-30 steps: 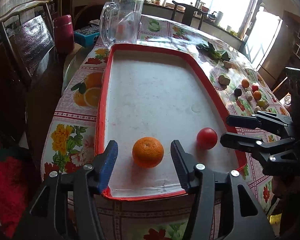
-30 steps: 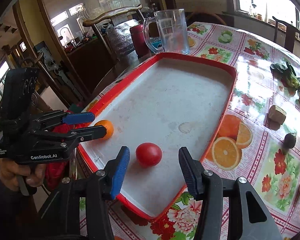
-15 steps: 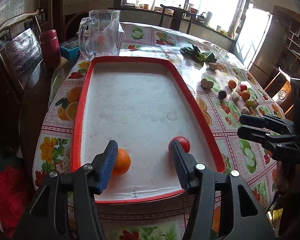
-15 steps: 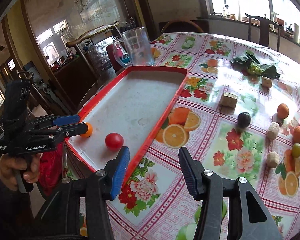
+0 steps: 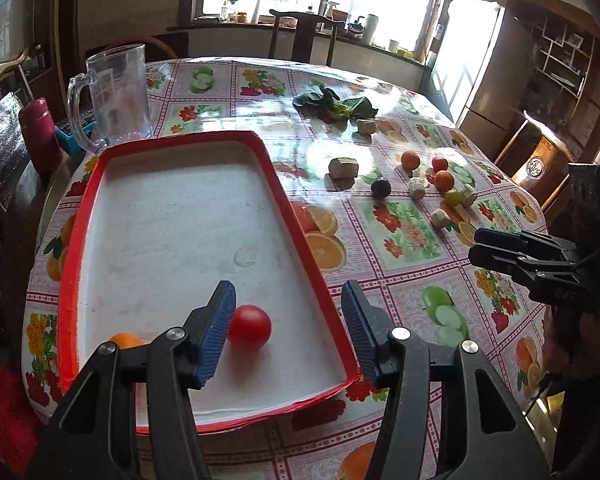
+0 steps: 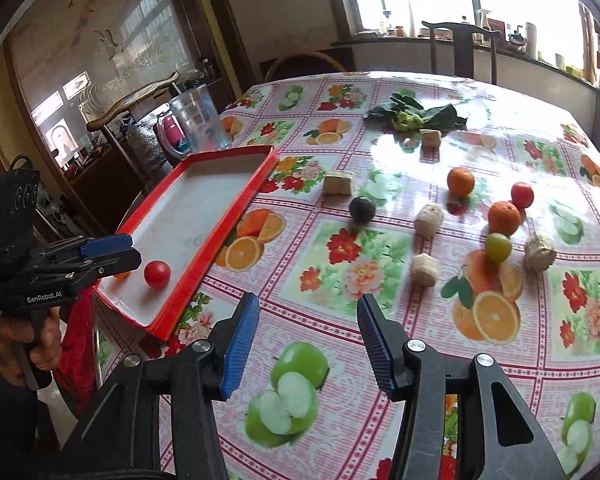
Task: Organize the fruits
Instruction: 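Move both open tools back toward the remaining fruits, then grasp the dark plum with the left tool while the right tool grasps the beige block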
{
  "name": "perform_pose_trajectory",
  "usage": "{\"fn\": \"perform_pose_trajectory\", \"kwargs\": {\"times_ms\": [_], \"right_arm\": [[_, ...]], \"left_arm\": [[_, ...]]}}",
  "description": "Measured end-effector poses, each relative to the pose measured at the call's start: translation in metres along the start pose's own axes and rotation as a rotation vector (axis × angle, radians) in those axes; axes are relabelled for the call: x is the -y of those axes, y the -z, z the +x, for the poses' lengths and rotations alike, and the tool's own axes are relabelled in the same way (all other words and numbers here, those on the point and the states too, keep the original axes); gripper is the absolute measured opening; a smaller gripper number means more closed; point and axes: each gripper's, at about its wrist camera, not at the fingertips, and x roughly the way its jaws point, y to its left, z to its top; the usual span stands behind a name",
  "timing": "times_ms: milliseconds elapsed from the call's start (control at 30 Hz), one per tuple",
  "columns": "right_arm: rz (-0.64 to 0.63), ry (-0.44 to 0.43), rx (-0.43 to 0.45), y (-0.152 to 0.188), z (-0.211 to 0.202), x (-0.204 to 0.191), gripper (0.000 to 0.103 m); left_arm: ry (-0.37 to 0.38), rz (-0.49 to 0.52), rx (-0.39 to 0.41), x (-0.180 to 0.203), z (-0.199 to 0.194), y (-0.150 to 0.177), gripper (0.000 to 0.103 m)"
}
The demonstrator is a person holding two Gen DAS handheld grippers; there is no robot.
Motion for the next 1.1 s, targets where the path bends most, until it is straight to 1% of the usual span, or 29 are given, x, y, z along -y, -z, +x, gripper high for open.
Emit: {"fn": "perform_pose_trajectory", "kwargs": {"times_ms": [233,467,733,1000,1100], "right_arm": [[0.047,0.054,0.005,0.011,-0.016,0.033,0.053],[0.092,0.091,0.028,0.015,-0.031,0.061,0.053],[0.11,0.126,0.035,0.013,-0.035,0.084,0.053],[0.109,0.153,0.041,0.007,-0.038,0.099,0.053],[0.1,0.169,0.041,0.003,-0.037,0.102,0.053]], "left_arm": [[0.037,0.034,-0.014,0.026,0.011,-0.009,0.054],[0.085,0.076,-0.031,0.053,0.022,-0.016,0.054],[0.107,0.116,-0.036,0.074,0.031,-0.027,0.054],[0.119,0.121,-0.038,0.086,0.045,-0.04,0.054],[0.13,0.115,-0.051,0.089,0.055,-0.045,0.054]]}}
